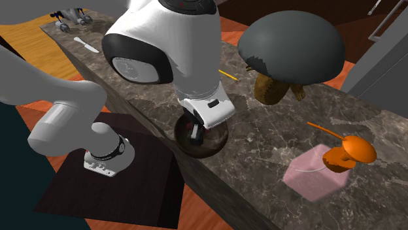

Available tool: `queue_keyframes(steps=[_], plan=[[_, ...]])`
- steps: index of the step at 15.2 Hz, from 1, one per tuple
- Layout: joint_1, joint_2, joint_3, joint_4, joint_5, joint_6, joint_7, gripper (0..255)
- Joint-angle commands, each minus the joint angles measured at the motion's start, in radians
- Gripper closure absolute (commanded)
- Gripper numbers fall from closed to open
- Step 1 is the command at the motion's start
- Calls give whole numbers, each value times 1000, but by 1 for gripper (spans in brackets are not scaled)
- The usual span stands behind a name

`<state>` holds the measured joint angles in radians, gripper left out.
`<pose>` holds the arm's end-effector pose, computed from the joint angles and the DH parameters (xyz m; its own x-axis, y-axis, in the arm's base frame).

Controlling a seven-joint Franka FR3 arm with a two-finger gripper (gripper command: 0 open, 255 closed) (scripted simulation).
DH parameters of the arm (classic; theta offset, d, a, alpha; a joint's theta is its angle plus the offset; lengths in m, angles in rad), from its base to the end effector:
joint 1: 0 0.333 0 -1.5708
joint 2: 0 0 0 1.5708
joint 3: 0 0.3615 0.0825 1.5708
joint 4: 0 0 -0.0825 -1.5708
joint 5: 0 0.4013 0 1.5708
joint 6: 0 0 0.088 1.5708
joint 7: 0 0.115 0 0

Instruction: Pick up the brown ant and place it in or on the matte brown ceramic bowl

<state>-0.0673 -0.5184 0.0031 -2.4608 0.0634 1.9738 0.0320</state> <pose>0.3875 -0.0203 0.5070 0.9922 -0.1210 0.0288 -0.1192 -0.9911 -0.0585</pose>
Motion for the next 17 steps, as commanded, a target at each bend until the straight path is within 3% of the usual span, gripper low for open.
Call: queue_keyframes(steps=[1,4,5,10,14,17], plan=[[1,1,0,-6,0,-2,-1,255],[1,1,0,-6,0,-2,-1,255],[1,0,0,-7,0,-2,-1,0],[1,1,0,-6,0,-2,-1,0],[-2,-19,-5,106,-5,-134,1,0],[-2,-19,-5,106,-5,-135,1,0]])
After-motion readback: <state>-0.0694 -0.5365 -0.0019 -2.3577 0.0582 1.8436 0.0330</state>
